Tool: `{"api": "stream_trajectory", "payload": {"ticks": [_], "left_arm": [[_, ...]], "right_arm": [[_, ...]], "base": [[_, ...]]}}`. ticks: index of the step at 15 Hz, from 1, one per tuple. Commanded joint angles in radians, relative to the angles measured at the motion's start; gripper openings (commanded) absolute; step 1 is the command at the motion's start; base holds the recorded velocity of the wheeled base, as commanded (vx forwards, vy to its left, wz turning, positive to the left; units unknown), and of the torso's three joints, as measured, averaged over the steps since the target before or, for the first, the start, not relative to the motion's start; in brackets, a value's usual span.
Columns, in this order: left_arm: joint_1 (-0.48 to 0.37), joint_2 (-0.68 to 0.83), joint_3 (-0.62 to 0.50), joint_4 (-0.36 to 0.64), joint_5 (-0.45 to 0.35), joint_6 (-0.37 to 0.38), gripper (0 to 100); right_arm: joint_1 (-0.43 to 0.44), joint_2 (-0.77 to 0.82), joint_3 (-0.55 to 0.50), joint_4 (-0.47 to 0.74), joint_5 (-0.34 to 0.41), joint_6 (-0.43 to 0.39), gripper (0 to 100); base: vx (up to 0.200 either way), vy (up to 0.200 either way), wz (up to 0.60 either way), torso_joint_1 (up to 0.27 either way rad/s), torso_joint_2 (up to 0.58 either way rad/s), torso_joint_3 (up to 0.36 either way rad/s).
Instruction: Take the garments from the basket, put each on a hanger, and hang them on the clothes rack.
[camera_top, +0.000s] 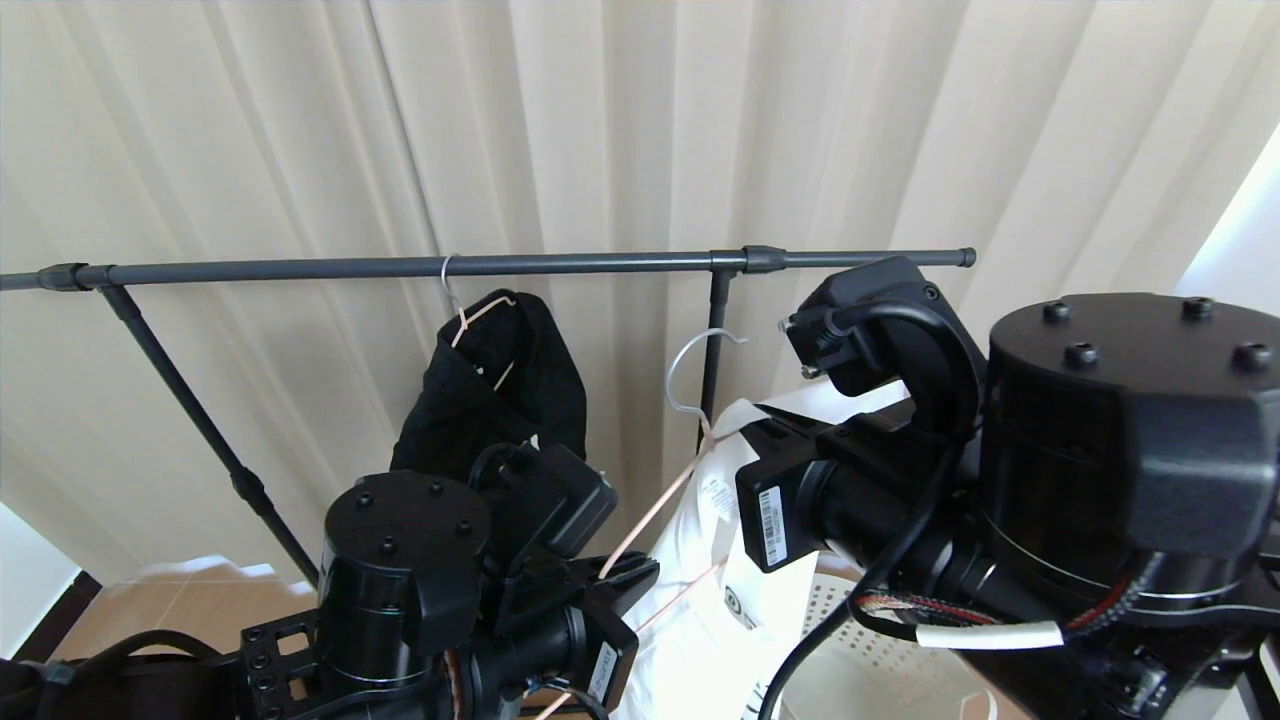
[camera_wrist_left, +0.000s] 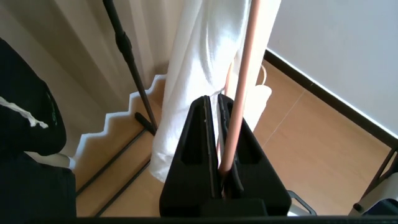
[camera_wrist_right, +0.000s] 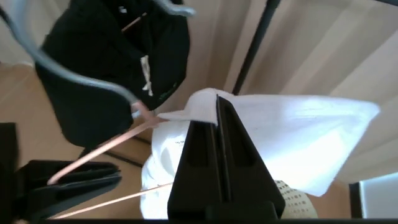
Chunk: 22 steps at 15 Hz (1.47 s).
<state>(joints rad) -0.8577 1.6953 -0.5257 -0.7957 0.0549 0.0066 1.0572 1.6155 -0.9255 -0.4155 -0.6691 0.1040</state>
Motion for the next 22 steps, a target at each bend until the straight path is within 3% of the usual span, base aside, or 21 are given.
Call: {"api": "stream_trajectory", "payload": {"ticks": [1,2,3,7,22], "left_arm": [[0.0,0.0,0.003,0.0,0.0,0.001,0],[0.0,-0.002,0.003,0.0,0.0,0.001,0],[0.0,-0.003,0.004,0.0,0.0,0.001,0],[0.0,-0.043,0.026,0.0,-0.003,0.003,0],[0.019,-0.077,0.029,-0.007,0.0,0.001,0]], "right_arm": [[0.017,-0.034,0.011,-0.002,0.019,0.002,0],[0.015,-0.036,0.01,-0.003,0.017,0.002,0],[0.013,-0.036,0.008,-0.005,0.016,0.002,100],[-0.072,-0.039,0.005,-0.032,0.013,-0.009,100],[-0.069,-0.062,0.022,-0.034,0.02,-0.02,100]], "base": [[0.0,0.0,0.0,0.0,0.0,0.0],[0.0,0.0,0.0,0.0,0.0,0.0],[0.0,0.0,0.0,0.0,0.0,0.0],[0.0,0.0,0.0,0.0,0.0,0.0],[0.0,0.0,0.0,0.0,0.0,0.0]]}}
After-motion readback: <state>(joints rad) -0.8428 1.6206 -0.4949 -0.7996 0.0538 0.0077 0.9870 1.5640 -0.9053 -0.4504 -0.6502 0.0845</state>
